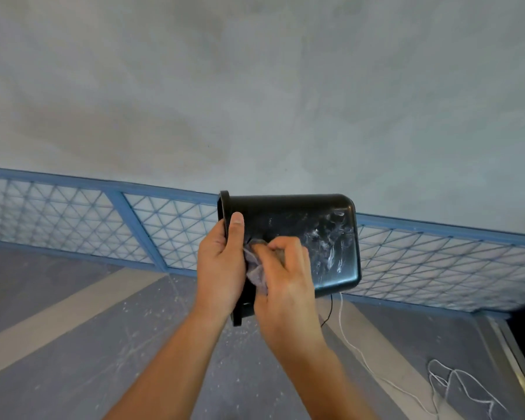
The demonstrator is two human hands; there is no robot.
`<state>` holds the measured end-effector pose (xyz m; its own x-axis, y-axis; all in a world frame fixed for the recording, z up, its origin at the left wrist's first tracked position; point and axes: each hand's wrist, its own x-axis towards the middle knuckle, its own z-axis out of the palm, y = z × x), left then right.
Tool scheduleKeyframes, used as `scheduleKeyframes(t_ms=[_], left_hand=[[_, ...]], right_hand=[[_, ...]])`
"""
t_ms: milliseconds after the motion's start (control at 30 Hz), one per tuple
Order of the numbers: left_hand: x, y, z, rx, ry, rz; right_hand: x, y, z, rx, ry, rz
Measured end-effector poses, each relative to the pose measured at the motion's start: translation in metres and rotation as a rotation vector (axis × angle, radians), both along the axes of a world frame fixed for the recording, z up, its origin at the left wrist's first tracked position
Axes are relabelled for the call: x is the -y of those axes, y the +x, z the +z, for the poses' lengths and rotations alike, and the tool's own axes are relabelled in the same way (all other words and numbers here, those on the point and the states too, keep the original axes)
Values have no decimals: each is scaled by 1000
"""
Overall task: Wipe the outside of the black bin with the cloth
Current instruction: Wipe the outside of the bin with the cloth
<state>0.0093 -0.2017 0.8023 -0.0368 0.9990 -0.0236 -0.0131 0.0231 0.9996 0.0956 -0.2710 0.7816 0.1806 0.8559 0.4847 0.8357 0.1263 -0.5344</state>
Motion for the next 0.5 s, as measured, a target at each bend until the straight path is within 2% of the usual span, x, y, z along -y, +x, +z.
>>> scheduleKeyframes(t_ms=[67, 167, 267, 400, 500], left_hand=[[12, -8, 11, 26, -31, 5], [35, -18, 23, 38, -47, -11], [50, -27, 31, 51, -28, -24], [55, -36, 44, 96, -23, -24], [59, -37, 52, 68, -14, -27]], right_hand=[[21, -6, 4, -11, -25, 34], [28, -2, 20, -73, -20, -50], [15, -5, 45, -28, 25, -115], [28, -26, 56, 95, 51, 3], [51, -29, 53, 84, 25, 36]])
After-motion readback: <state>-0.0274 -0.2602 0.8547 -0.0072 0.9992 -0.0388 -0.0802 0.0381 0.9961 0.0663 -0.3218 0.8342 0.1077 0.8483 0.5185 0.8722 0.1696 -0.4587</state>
